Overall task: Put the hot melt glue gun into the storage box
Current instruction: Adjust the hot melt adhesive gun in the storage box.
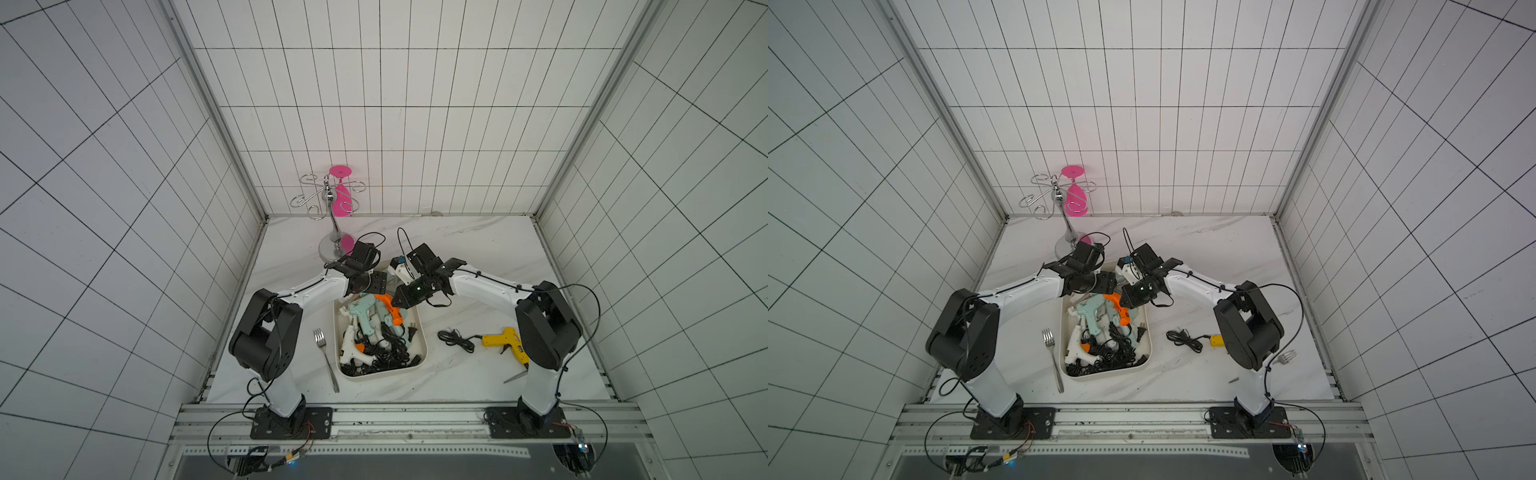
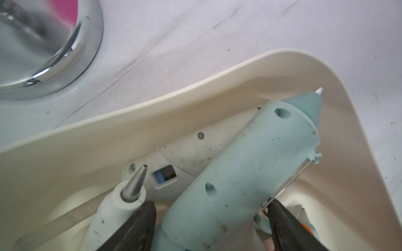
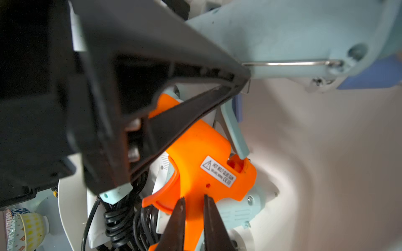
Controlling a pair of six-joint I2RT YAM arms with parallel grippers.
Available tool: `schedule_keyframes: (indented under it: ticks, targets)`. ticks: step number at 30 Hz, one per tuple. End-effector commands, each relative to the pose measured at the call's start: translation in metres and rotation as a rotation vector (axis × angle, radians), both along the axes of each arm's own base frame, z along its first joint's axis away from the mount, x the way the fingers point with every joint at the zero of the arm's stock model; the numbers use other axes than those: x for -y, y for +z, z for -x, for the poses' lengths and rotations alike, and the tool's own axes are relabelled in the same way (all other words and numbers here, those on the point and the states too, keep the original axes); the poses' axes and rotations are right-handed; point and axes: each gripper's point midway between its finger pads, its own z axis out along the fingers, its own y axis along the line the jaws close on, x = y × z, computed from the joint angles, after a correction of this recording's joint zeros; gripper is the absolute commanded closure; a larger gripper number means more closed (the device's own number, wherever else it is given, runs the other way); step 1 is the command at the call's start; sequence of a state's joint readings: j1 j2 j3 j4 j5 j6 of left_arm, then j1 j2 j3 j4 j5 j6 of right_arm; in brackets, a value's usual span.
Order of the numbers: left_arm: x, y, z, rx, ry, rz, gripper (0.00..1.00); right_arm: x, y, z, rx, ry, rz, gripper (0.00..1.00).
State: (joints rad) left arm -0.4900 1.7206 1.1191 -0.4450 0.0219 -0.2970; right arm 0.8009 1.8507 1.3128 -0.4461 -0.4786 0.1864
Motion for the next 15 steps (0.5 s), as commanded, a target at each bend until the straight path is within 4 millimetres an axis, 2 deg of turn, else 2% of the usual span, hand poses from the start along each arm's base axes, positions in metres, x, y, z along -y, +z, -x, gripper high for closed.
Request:
schedule_keyframes:
  ticks: [1, 5, 7, 9, 11, 15]
  targets:
    - [0.002, -0.026, 0.041, -0.143, -0.024, -0.024, 0.18, 0.036, -0.032, 0.017, -0.018, -0.037, 0.17, 0.78]
    - [0.009, 0.014, 0.032, -0.053, -0.047, -0.02, 0.1, 0.051, 0.029, 0.003, 0.121, -0.108, 0.1, 0.64]
    - [0.009, 0.038, 0.026, -0.005, -0.041, -0.02, 0.06, 0.066, 0.059, -0.004, 0.159, -0.18, 0.064, 0.62]
    - [0.003, 0.063, 0.019, 0.04, -0.009, -0.034, 0.02, 0.085, 0.083, -0.003, 0.151, -0.254, 0.033, 0.6]
    - [-0.001, 0.083, 0.017, 0.08, 0.016, -0.031, 0.02, 0.109, 0.09, 0.001, 0.119, -0.345, 0.058, 0.59]
    - [-0.012, 0.108, 0.019, 0.141, 0.058, -0.02, 0.02, 0.184, 0.074, -0.001, 0.081, -0.68, 0.195, 0.61]
